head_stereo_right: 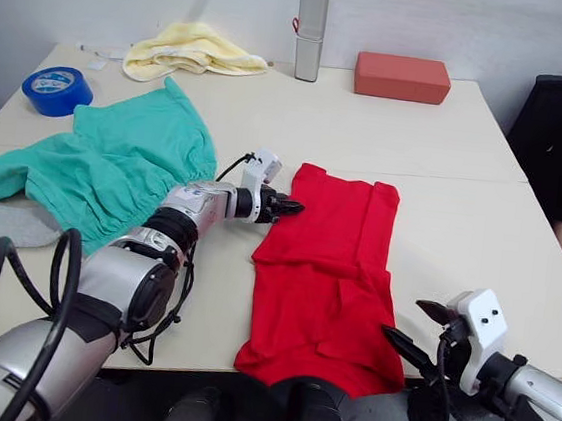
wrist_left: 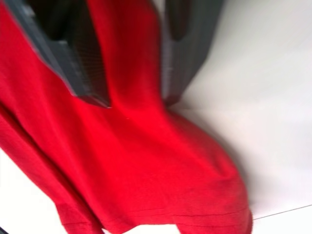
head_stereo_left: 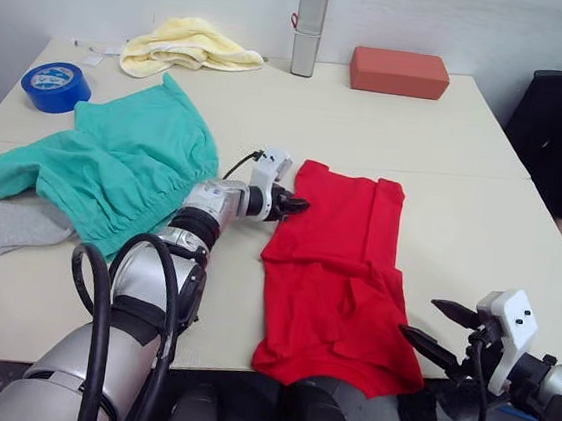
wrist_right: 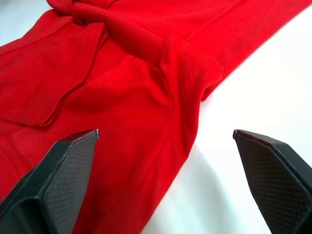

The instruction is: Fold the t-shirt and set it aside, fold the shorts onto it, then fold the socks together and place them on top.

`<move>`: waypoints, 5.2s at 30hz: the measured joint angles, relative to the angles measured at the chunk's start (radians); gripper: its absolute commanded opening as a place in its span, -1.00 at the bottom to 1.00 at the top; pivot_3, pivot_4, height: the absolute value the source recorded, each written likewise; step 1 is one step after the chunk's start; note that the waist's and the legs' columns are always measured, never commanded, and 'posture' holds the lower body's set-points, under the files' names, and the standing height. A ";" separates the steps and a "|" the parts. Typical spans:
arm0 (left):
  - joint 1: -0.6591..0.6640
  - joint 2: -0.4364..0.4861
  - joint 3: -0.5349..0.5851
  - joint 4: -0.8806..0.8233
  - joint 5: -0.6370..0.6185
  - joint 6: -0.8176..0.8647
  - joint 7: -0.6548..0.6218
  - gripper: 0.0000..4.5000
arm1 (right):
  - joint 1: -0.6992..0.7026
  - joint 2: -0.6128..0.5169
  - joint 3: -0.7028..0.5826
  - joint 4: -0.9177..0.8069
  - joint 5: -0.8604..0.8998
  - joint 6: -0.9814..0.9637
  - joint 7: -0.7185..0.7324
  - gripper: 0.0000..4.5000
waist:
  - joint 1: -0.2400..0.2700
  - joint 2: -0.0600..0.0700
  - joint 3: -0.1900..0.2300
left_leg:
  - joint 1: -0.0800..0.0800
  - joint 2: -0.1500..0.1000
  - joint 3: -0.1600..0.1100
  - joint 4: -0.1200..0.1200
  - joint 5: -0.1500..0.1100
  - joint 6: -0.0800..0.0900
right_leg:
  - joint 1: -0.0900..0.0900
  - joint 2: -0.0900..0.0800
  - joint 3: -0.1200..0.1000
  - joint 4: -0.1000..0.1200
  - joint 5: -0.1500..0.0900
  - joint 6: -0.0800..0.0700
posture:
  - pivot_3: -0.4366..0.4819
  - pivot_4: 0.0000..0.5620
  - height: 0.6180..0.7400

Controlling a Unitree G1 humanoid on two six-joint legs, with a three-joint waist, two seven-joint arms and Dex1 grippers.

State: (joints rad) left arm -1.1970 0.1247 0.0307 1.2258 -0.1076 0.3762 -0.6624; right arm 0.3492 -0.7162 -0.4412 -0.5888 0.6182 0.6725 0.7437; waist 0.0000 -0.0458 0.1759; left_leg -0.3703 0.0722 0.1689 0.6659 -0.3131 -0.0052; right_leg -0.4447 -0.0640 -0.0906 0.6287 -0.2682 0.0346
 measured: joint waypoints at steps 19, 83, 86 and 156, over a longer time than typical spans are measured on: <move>0.117 0.061 0.070 -0.114 -0.004 -0.098 0.162 -0.99 | -0.030 0.011 0.041 0.000 -0.006 -0.042 -0.012 1.00 | -0.008 0.001 0.000 | 0.002 0.002 0.000 0.000 0.001 -0.002 | 0.000 0.001 0.000 0.002 0.001 -0.001 | -0.05 -0.47 1.00; 0.719 0.415 -0.394 -0.781 0.213 -1.430 -0.303 0.99 | -0.568 -0.219 0.671 1.163 -0.611 -2.070 0.173 1.00 | -0.004 0.019 -0.009 | 0.036 0.010 0.007 -0.003 -0.006 0.001 | 0.032 -0.007 0.007 -0.004 -0.002 -0.003 | -0.05 -0.47 1.00; 0.716 0.397 -0.404 -0.778 0.234 -1.437 -0.270 0.99 | -0.569 -0.219 0.654 1.177 -0.668 -2.104 0.125 1.00 | -0.004 0.018 -0.009 | 0.036 0.010 0.007 -0.003 -0.006 0.001 | 0.032 -0.007 0.007 -0.004 -0.003 -0.002 | -0.05 -0.47 1.00; 1.066 0.809 -0.395 -1.257 -0.415 -0.697 -0.475 -0.99 | -0.528 -0.465 1.023 0.612 -0.077 -1.535 0.218 -1.00 | -0.041 0.019 -0.006 | 0.048 0.010 0.016 -0.032 -0.009 -0.017 | 0.024 -0.005 0.014 0.001 -0.029 -0.005 | -0.05 -0.47 1.00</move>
State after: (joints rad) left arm -0.1310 0.9340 -0.3641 -0.0307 -0.5225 -0.3211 -1.1374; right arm -0.1783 -1.1813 0.5816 0.0231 0.5414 -0.8622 0.9616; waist -0.0407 -0.0267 0.1699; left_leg -0.3225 0.0826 0.1847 0.6340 -0.3223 -0.0227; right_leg -0.4206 -0.0689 -0.0769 0.6295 -0.2971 0.0301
